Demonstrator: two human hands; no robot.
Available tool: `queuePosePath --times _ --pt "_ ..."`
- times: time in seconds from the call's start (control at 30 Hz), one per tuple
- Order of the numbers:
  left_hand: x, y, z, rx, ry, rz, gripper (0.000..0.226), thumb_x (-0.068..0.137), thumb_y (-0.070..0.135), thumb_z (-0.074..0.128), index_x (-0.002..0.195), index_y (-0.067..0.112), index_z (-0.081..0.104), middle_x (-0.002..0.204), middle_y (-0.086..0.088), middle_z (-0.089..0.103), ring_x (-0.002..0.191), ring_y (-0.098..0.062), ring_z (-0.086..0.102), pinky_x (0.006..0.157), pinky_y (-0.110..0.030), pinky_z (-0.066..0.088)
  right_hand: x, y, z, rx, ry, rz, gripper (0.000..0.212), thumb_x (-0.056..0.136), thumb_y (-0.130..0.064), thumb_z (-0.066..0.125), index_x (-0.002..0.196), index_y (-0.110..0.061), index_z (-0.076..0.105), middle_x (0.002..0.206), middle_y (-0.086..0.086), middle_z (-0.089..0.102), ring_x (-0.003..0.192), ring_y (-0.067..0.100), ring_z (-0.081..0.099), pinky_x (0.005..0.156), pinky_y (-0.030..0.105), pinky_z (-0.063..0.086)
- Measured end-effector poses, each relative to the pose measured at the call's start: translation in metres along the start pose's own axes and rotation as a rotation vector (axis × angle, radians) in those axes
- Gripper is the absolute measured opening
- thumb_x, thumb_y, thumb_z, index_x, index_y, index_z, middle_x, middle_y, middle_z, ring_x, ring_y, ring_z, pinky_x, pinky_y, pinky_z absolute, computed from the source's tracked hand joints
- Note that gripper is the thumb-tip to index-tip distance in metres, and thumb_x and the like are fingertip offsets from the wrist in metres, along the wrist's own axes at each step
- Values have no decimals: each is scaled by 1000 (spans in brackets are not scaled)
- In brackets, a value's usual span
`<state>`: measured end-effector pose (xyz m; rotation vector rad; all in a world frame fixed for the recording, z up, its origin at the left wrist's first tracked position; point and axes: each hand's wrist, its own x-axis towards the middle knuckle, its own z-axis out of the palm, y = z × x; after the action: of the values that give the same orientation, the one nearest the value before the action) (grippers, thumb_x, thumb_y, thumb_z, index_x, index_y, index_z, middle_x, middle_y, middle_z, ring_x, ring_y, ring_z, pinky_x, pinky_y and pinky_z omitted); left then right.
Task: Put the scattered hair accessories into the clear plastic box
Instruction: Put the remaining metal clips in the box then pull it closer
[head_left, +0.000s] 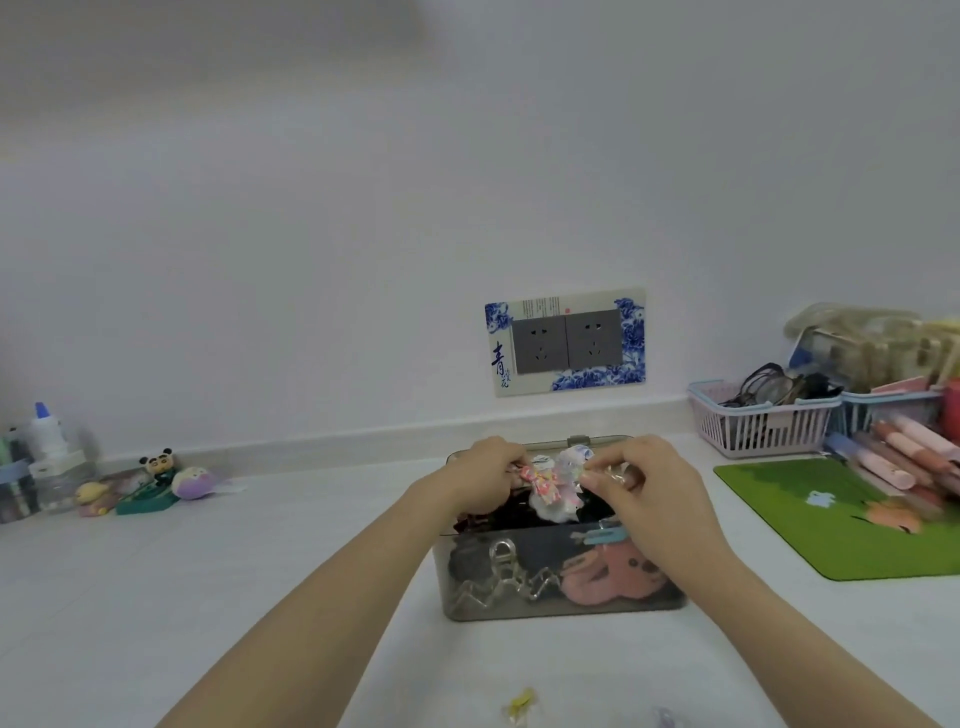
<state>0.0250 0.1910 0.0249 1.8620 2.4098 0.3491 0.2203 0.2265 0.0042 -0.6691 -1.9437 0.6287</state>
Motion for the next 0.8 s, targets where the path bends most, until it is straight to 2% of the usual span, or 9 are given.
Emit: queuePosePath --times 0.13,0.2,0.3,0.37,0.47,0.6,0.67,0.7,0.8 --pt "-2 -1 2 52 -95 20 30 95 23 46 125 21 52 127 -7 42 120 -23 42 103 -33 31 2 6 -4 -29 21 22 7 80 -20 69 83 -25 65 85 -12 53 66 -1 47 67 -4 35" --pt "-5 -2 -1 13 -113 38 35 91 28 50 126 26 54 124 -4 41 122 -23 41 104 -30 31 3 8 -4 -44 13 32 8 81 -20 69 82 -26 64 85 -11 52 67 -2 45 66 -5 33" --pt "-10 0 -7 -64 -78 51 36 85 36 57 121 33 58 130 -3 43 124 -22 41 109 -42 33 3 10 -2 -51 9 43 9 81 -20 69 82 -26 62 87 -9 52 67 -2 44 65 -5 32" --pt "-13 2 -7 -110 -9 60 23 89 33 57 111 30 65 123 -2 48 115 -19 46 103 -37 38 4 11 -2 -64 7 37 9 81 -21 69 81 -27 62 86 -9 51 66 -2 44 64 -5 32" --pt "-18 4 1 -164 -33 57 17 91 22 57 101 17 70 104 -3 66 88 -9 60 78 -11 44 3 12 -2 -94 -1 41 9 81 -23 68 82 -27 61 88 -9 52 66 -3 43 60 1 32" --pt "-24 6 6 -267 -9 14 19 93 13 54 102 11 70 102 -7 72 85 -13 66 67 -7 45 5 17 -4 -122 -11 62 9 81 -24 69 81 -26 60 92 -4 55 65 -3 42 62 5 29" --pt "-27 8 4 -270 73 37 20 93 15 53 101 14 70 105 -6 67 92 -15 63 76 -13 50 5 17 -5 -119 -21 74 9 81 -24 69 81 -26 61 91 -5 54 65 -3 42 62 5 29" --pt "-29 10 4 -232 130 46 20 92 18 52 100 18 71 107 -4 64 98 -17 61 86 -23 49 5 16 -6 -115 -32 75 8 81 -24 69 81 -26 61 89 -7 54 65 -3 43 61 5 29" --pt "-38 15 4 -185 244 61 22 92 20 51 97 27 71 107 1 58 107 -18 54 100 -40 38 11 8 -8 -139 -132 68 5 81 -24 69 82 -20 68 82 -13 54 66 -3 44 58 7 29"
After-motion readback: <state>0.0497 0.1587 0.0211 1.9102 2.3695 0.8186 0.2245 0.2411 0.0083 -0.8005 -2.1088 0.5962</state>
